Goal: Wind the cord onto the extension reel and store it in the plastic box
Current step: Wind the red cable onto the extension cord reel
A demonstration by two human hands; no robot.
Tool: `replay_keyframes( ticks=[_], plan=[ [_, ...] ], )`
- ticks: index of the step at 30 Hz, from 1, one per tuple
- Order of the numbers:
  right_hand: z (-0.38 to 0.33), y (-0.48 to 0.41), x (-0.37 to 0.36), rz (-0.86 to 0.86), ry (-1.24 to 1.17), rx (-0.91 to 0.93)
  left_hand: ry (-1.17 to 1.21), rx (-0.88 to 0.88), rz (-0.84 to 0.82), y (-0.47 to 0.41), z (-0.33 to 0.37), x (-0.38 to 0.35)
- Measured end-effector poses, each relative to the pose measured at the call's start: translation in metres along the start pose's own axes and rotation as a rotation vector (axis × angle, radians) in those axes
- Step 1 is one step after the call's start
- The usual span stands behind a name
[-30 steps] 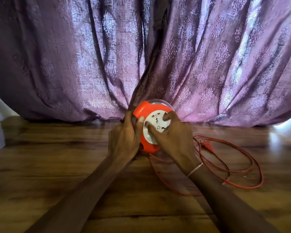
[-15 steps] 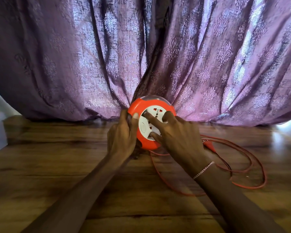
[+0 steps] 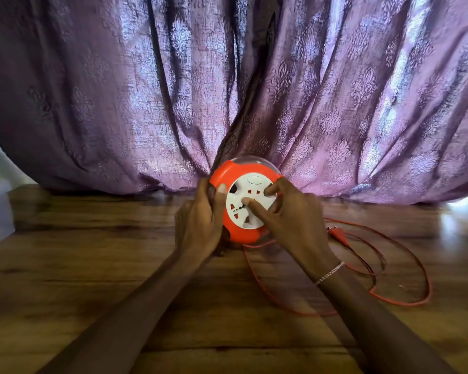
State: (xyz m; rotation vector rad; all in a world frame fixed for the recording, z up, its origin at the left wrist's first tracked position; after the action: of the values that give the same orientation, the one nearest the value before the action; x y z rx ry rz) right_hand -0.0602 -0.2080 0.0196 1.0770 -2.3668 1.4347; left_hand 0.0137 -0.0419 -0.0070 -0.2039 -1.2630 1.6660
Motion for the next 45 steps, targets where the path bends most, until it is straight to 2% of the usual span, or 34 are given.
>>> replay_keyframes(
  ticks=[2,5,9,13,15,18,20,22,23,24,25,28,30,32,35,38,42,45],
  plan=[
    [-0.002,-0.001,0.01,0.016,0.189,0.312,0.023,0.021,0.013,-0.001,-0.002,0.002],
    [-0.007,0.003,0.01,-0.095,0.421,0.529,0.06,0.04,0.016,-0.002,-0.002,0.003],
    [-0.013,0.008,0.002,-0.09,0.596,0.623,0.064,0.04,0.005,-0.002,-0.003,0.001],
    [-0.013,0.009,0.0,-0.003,0.566,0.652,0.008,0.002,-0.004,-0.001,-0.002,0.001],
    [-0.01,0.006,0.001,0.081,0.475,0.557,-0.012,-0.007,0.0,0.0,-0.001,0.001],
    [-0.004,0.002,-0.003,0.098,0.147,0.182,-0.007,0.0,0.024,0.002,0.005,0.001],
    [-0.001,0.003,-0.008,0.084,-0.159,-0.099,-0.021,-0.026,0.051,0.003,0.012,0.003],
    [-0.004,0.004,-0.013,0.03,-0.619,-0.396,-0.042,-0.05,0.066,0.003,0.016,0.004],
    [-0.005,0.004,-0.014,-0.009,-0.758,-0.487,-0.049,-0.047,0.066,0.003,0.017,0.004],
    [-0.007,0.005,-0.013,-0.029,-0.77,-0.49,-0.051,-0.039,0.065,0.004,0.017,0.004],
    [-0.007,0.004,-0.011,-0.022,-0.646,-0.41,-0.048,-0.03,0.068,0.004,0.015,0.004],
    [-0.005,0.005,-0.002,0.083,-0.002,0.059,-0.017,0.023,0.08,0.002,0.009,0.005],
    [-0.01,0.006,-0.003,0.05,0.2,0.303,0.001,0.044,0.095,-0.001,0.006,0.006],
    [-0.016,0.007,-0.004,-0.002,0.307,0.433,0.023,0.04,0.1,-0.002,0.003,0.008],
    [-0.016,0.007,-0.004,-0.053,0.367,0.546,0.064,0.043,0.098,-0.004,-0.001,0.008],
    [-0.014,0.008,-0.005,-0.022,0.457,0.64,0.072,0.036,0.093,-0.004,-0.002,0.008],
    [-0.01,0.006,-0.004,-0.01,0.453,0.612,0.036,-0.013,0.061,-0.001,0.001,0.006],
    [-0.006,0.006,-0.004,0.042,0.339,0.493,0.017,-0.037,0.052,0.001,0.003,0.005]
  ],
)
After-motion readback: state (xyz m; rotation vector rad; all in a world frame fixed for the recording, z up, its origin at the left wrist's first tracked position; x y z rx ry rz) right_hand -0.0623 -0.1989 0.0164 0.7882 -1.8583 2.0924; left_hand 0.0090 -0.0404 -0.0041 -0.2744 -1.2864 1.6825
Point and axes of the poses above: each hand's wrist, its own y-axis away from the middle knuckle, its own x-axis out of the back of the hand, z = x × y, the point moved 3 cm from there along -y, towards the middle knuckle, and after that the axes turned 8 degrees about -y, right-handed, at the moved point
